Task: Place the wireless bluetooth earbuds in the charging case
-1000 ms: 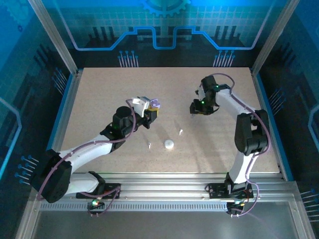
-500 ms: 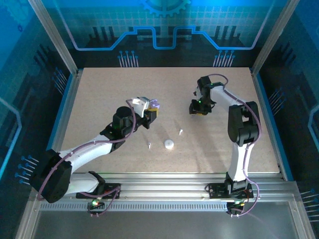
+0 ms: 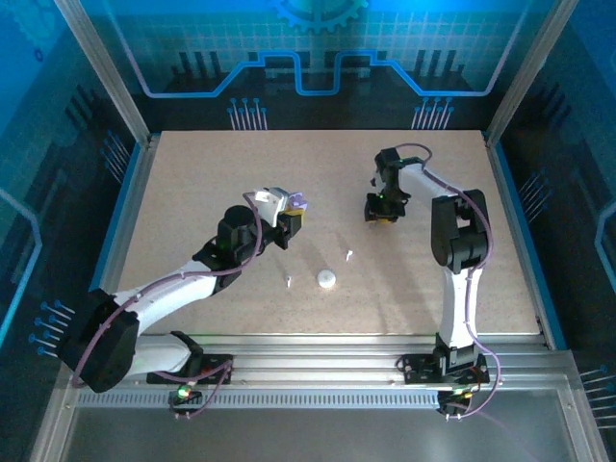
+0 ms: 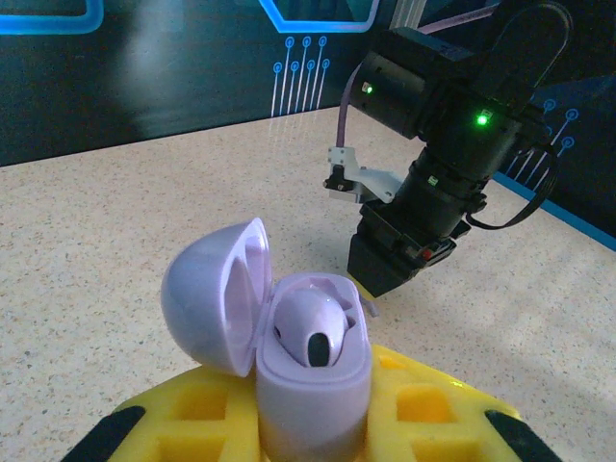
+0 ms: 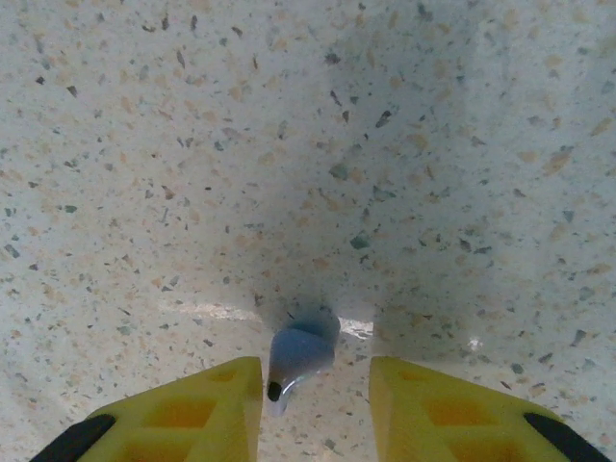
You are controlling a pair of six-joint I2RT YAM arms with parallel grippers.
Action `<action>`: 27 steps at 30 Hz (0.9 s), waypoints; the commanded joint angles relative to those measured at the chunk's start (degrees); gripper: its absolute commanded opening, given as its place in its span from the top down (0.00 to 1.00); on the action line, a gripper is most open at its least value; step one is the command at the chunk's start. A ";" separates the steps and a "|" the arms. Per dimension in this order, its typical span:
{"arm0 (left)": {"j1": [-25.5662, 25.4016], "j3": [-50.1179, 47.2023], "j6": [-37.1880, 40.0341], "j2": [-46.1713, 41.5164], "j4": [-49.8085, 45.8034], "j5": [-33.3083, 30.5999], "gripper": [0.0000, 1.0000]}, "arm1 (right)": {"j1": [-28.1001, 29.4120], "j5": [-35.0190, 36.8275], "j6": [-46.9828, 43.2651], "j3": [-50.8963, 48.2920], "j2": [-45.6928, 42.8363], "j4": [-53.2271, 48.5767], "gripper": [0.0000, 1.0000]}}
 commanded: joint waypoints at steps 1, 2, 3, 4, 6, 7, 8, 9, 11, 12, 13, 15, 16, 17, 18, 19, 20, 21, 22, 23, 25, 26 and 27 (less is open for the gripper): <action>0.47 -0.11 0.21 -0.90 0.65 -0.83 0.83 | 0.88 0.73 -0.40 1.43 1.78 -1.75 0.66; 0.51 -0.11 0.22 -0.97 0.62 -0.92 0.83 | 0.94 0.48 -0.40 1.37 2.06 -1.61 0.66; 0.51 -0.11 0.35 -1.08 0.62 -0.93 0.83 | 1.03 0.24 -0.42 1.38 2.21 -1.61 0.66; 0.51 -0.21 0.34 -1.09 0.58 -0.96 0.83 | 1.05 0.28 -0.40 1.38 2.39 -1.53 0.66; 0.59 -0.19 0.30 -0.91 0.46 -0.79 0.83 | 1.30 0.97 -0.48 1.36 2.60 -1.43 0.67; 0.59 -0.19 0.24 -0.90 0.45 -0.70 0.83 | 1.37 1.41 -0.49 1.37 2.76 -1.43 0.67; 0.60 -0.11 0.21 -0.84 0.45 -0.57 0.83 | 1.40 1.64 -0.49 1.48 2.92 -1.43 0.68; 0.68 -0.11 0.26 -0.81 0.34 -0.48 0.83 | 1.40 1.62 -0.64 1.56 3.12 -1.39 0.68; 0.71 0.06 0.36 -0.91 0.19 -0.52 0.83 | 1.62 2.05 -0.61 1.60 3.14 -1.09 0.68; 0.68 0.16 0.39 -0.90 0.10 -0.61 0.83 | 1.66 2.56 -0.66 1.63 3.27 -0.99 0.69; 0.73 0.31 0.52 -0.82 0.02 -0.57 0.83 | 1.75 2.62 -0.74 1.87 3.46 -1.08 0.69; 0.69 0.50 0.65 -0.73 -0.03 -0.48 0.83 | 1.75 2.59 -0.92 2.41 4.08 -1.26 0.70; 0.69 0.59 0.73 -0.64 -0.08 -0.48 0.83 | 1.76 2.41 -1.08 2.75 4.47 -1.34 0.70; 0.68 0.60 0.87 -0.64 -0.08 -0.43 0.83 | 1.75 2.42 -1.15 2.97 4.71 -1.56 0.71; 0.68 0.68 0.95 -0.72 -0.08 -0.39 0.83 | 1.84 2.45 -1.35 3.22 4.86 -1.52 0.71; 0.72 0.69 1.00 -0.79 -0.08 -0.48 0.83 | 1.84 2.49 -1.41 3.44 4.94 -1.54 0.71; 0.68 0.69 1.00 -0.81 -0.16 -0.47 0.83 | 1.84 2.50 -1.37 3.50 5.03 -1.61 0.72; 0.73 0.77 1.06 -0.84 -0.30 -0.52 0.83 | 1.84 2.41 -1.40 3.66 5.15 -1.61 0.72; 0.69 0.85 1.10 -0.86 -0.49 -0.48 0.83 | 1.84 2.40 -1.45 3.73 5.16 -1.70 0.73; 0.68 0.86 1.09 -0.82 -0.60 -0.52 0.83 | 1.84 2.44 -1.46 3.73 5.16 -1.78 0.73; 0.70 1.10 1.09 -0.56 -0.66 -0.38 0.83 | 2.01 2.45 -1.37 3.67 5.12 -1.78 0.74; 0.68 1.33 1.09 -0.40 -0.82 -0.30 0.83 | 1.93 2.48 -1.32 3.50 5.01 -1.66 0.75; 0.68 1.62 1.17 -0.29 -1.08 -0.21 0.83 | 2.06 2.46 -1.28 3.25 4.82 -1.53 0.75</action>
